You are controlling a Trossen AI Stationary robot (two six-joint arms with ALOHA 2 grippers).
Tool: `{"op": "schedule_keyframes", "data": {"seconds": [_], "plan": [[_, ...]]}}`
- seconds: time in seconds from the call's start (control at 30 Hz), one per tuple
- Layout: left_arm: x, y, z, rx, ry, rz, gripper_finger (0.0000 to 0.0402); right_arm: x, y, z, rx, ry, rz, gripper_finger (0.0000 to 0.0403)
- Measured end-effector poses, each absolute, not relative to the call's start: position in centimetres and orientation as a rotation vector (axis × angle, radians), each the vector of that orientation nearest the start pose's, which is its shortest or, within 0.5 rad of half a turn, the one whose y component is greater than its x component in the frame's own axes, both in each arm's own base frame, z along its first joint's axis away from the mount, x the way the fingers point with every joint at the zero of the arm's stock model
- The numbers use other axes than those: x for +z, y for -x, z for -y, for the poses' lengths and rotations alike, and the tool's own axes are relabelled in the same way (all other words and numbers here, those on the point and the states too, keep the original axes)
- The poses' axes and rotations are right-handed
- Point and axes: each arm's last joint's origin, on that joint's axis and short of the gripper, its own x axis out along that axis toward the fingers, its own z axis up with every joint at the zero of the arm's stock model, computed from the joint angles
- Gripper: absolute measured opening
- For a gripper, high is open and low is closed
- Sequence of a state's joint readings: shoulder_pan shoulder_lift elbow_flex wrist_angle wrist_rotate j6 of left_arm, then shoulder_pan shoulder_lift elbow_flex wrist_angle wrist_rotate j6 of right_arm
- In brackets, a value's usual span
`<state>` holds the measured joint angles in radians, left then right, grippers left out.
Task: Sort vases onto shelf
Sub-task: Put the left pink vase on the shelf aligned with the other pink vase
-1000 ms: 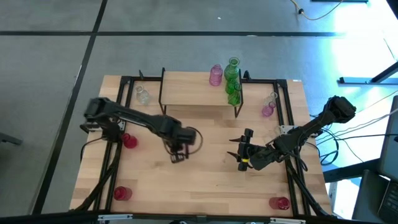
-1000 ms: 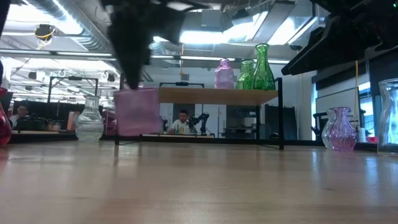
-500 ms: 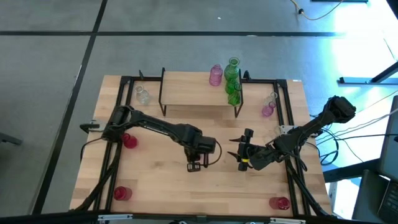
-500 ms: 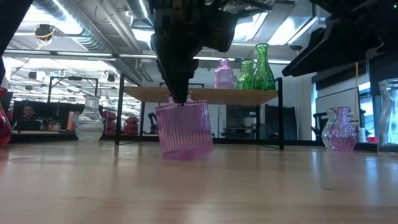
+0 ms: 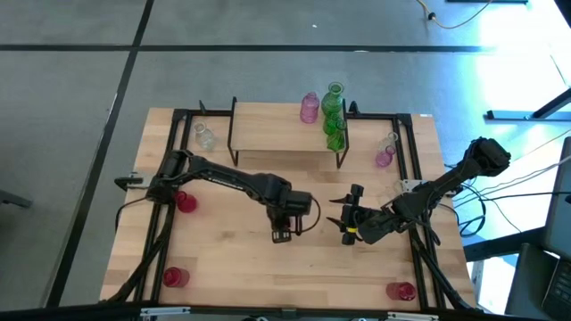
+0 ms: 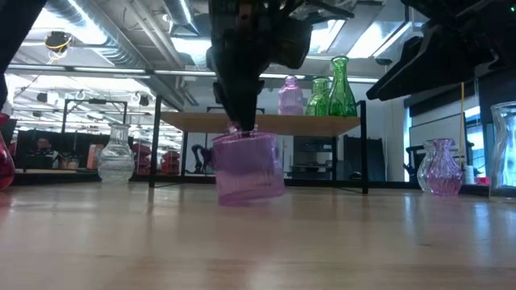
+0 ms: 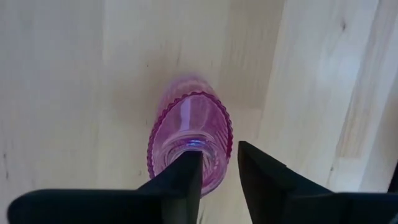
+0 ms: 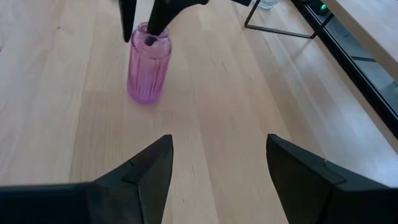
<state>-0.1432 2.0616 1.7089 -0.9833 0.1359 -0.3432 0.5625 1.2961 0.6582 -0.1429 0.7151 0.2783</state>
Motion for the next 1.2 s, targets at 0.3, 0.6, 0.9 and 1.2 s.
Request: {"op": "schedule_keyframes", "data": {"seconds": [0.3, 0.6, 0.9, 1.2], "plan": [[23.3, -41.0, 6.5, 0.032, 0.227, -1.349, 0.0098, 19.6, -21.7, -11.4, -0.229, 0.201, -0.604, 0.0238], [22.6, -41.0, 6.3, 0.075, 0.190, -1.332, 0.0097, 19.6, -21.7, -11.4, -0.229, 0.200, -0.603, 0.0238], [22.6, -41.1, 6.2, 0.089, 0.144, -1.314, 0.0086, 19.6, -21.7, -11.4, -0.229, 0.201, -0.604, 0.0238], [22.6, -41.1, 6.2, 0.080, 0.127, -1.314, 0.0043, 19.6, -21.7, -11.4, -0.229, 0.201, -0.604, 0.0238]]}}
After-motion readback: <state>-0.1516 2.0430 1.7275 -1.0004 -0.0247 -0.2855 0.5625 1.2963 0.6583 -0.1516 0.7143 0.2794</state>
